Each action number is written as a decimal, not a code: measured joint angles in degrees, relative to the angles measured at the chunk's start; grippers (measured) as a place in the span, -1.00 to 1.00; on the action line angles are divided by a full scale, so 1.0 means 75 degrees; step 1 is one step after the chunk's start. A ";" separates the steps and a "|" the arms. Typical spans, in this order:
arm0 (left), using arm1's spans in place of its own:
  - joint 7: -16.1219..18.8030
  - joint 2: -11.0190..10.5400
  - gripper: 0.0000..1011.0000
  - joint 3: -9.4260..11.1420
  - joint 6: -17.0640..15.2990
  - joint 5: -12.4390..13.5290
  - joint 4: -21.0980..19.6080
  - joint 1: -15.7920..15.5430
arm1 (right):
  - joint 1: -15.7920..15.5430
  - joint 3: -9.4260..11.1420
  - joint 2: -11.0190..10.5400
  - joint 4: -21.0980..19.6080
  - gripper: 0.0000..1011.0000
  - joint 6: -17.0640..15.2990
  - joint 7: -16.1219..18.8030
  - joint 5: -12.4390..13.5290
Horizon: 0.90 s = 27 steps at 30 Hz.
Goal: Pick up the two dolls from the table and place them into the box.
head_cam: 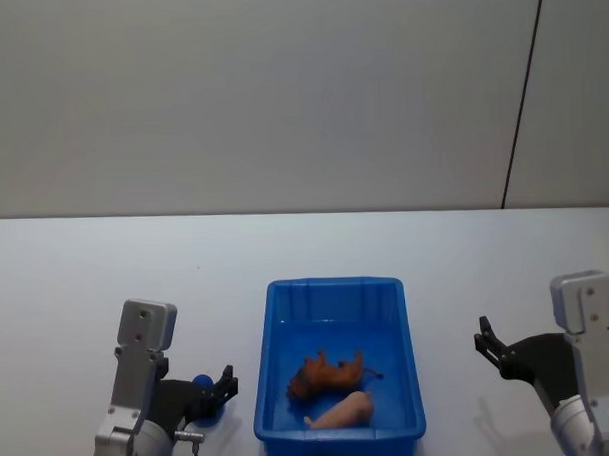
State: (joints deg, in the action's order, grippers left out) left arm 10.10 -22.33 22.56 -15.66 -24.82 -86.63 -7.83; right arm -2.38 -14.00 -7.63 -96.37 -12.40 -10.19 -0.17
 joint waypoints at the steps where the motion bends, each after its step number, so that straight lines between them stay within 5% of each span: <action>1: -0.0016 0.0018 0.98 -0.0007 0.0004 -0.0020 0.0057 -0.0009 | 0.0000 0.0000 0.0000 0.0000 0.98 -0.0001 0.0000 0.0000; 13: -0.0192 0.0130 0.83 -0.0049 0.0073 -0.0147 0.0431 -0.0085 | 0.0000 0.0000 0.0000 0.0001 0.98 0.0000 0.0001 0.0000; 27: -0.0341 0.0237 -0.06 -0.0085 0.0186 -0.0215 0.0728 -0.0135 | 0.0000 0.0000 0.0000 0.0001 0.98 0.0000 0.0001 -0.0001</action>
State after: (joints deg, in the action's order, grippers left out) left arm 7.54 -20.55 21.92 -14.26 -26.43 -81.16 -8.84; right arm -2.38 -14.01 -7.63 -96.36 -12.40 -10.19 -0.17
